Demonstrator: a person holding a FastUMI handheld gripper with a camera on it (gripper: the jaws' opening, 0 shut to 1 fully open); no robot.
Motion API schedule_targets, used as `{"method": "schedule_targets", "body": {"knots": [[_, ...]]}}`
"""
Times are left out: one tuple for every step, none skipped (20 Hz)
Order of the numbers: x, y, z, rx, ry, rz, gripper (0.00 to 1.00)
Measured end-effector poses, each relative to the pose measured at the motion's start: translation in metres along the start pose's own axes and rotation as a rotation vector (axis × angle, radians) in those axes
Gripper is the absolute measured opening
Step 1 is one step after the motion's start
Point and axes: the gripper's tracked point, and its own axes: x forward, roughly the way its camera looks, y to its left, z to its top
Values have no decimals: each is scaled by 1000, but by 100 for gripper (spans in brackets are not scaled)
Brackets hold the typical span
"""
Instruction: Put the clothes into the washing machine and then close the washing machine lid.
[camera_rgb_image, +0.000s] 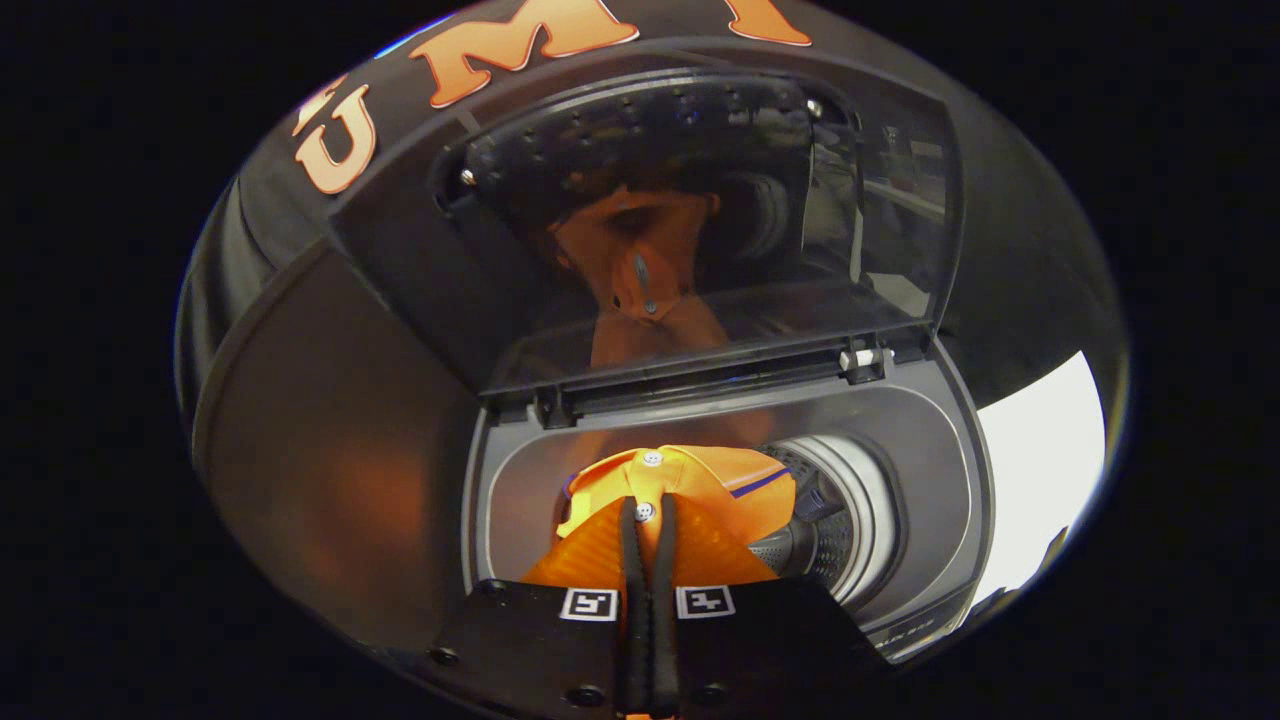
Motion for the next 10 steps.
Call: {"method": "schedule_targets", "body": {"knots": [[6, -4, 0, -1, 8, -9, 8], [11, -9, -1, -1, 12, -18, 8], [16, -13, -4, 5, 20, -22, 8], [20, -15, -6, 11, 29, -24, 8], [25, -18, -10, 9, 42, -27, 8], [30, -21, -13, -1, 51, -31, 8], [34, -24, -16, -13, 60, -38, 8], [39, -24, -20, -24, 75, -40, 8], [43, -26, -25, -30, 91, -47, 8], [48, -26, -29, -36, 107, -49, 8]]}}
